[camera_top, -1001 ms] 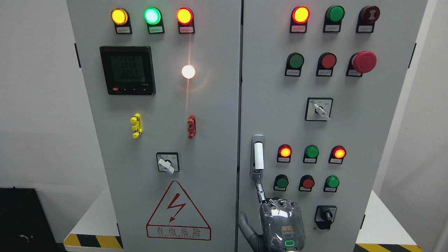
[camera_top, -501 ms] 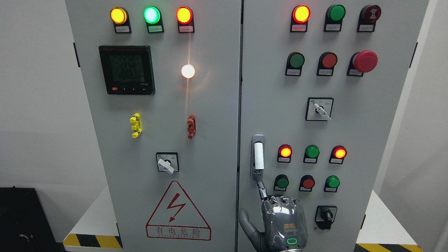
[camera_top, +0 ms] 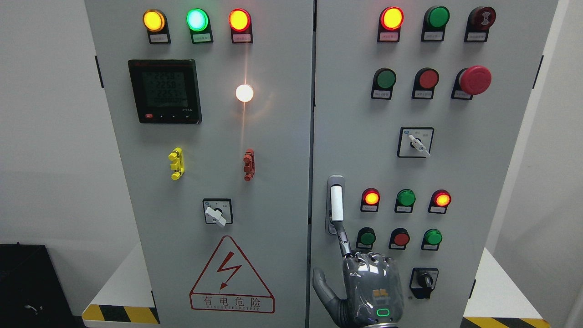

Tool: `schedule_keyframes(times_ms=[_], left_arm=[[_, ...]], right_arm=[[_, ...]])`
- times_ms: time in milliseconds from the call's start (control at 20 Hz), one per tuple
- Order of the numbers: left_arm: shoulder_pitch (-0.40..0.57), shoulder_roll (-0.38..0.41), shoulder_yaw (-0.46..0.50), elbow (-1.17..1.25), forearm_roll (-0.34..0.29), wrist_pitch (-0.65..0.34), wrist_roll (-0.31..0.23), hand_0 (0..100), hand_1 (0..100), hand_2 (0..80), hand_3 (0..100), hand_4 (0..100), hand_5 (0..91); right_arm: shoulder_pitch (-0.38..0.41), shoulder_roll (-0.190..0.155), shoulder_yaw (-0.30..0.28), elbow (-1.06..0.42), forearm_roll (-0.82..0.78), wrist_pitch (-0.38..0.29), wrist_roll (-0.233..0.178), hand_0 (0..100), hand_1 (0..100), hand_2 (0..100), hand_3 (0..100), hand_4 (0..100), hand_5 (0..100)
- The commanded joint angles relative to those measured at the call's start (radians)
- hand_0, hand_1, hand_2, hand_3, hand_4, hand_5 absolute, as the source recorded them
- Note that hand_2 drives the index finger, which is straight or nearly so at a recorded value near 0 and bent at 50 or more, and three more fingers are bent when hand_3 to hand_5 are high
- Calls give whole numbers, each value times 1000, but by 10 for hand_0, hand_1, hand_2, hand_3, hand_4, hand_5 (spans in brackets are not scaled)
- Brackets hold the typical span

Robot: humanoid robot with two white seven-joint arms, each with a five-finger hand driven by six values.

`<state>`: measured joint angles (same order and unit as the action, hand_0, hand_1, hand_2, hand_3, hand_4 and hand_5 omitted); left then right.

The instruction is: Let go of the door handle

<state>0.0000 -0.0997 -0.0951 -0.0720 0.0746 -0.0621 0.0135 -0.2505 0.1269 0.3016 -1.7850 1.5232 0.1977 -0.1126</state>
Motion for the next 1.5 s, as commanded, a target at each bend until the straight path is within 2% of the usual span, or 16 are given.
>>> schedule_keyframes(times_ms=[0,401,551,651,1252,1452], left_arm=[[17,0,0,0,1,-1,0,120,556,0,0,0,0],[17,0,0,0,-1,-1,0,120,556,0,0,0,0],[17,-1,0,0,-1,-1,0,120,556,0,0,0,0],[17,0,0,0,1,-1,0,120,556,0,0,0,0],[17,0,0,0,1,-1,0,120,556,0,0,0,0],[17,-1,0,0,1,-1,0,120,556,0,0,0,0]], right_arm=[[0,-1,2,-20,-1,-1,-1,453,225,126,945,923,956],[13,-4,1,-47,-6,-9,-4,456,227,159,948,929,955],[34,-6,-1,-71,-8,-11,-4,461,230,245,947,926,954],[48,-6,-1,-82,-8,-11,-6,467,237,352,945,923,953],[66,-6,-6,-155,-9,-29,-2,500,242,540,953,912,941],[68,-6,-9,-180,-12,-35,1,504,245,666,1000,930,953]])
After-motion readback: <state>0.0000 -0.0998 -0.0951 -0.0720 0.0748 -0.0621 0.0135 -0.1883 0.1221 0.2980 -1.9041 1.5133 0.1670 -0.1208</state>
